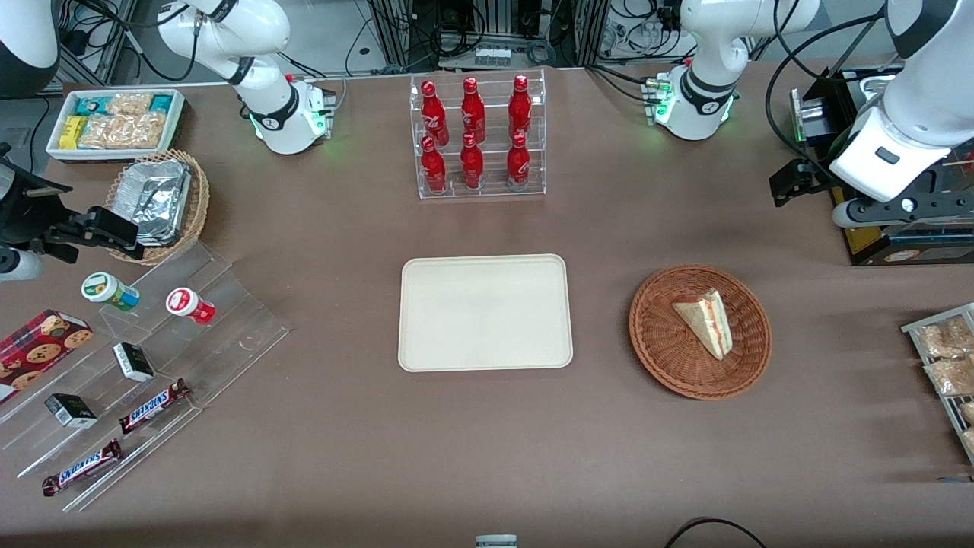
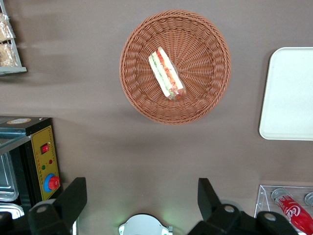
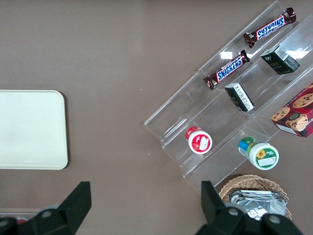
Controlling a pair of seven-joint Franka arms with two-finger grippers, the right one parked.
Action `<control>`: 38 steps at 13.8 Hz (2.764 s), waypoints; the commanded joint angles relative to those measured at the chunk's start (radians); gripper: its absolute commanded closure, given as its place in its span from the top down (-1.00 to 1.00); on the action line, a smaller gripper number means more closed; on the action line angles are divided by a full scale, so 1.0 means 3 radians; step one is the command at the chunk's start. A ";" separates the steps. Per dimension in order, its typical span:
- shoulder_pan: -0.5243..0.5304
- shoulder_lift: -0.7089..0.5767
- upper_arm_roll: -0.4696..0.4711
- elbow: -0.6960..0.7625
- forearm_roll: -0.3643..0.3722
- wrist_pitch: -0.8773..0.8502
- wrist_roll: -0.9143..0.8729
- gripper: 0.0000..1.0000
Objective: Place sandwich from basket to tray
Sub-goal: 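Move the left gripper over the sandwich in the wicker basket, then lower the left gripper and close it on the wrapped sandwich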
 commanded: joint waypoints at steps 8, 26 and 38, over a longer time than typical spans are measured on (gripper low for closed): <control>0.0057 0.0050 0.0092 -0.0507 -0.0038 0.0591 0.0071 1.00; -0.0085 0.0929 0.0087 -0.0953 -0.0074 0.1983 -0.1340 1.00; -0.0168 0.1052 0.0093 -0.1480 -0.0023 0.2694 -0.1458 1.00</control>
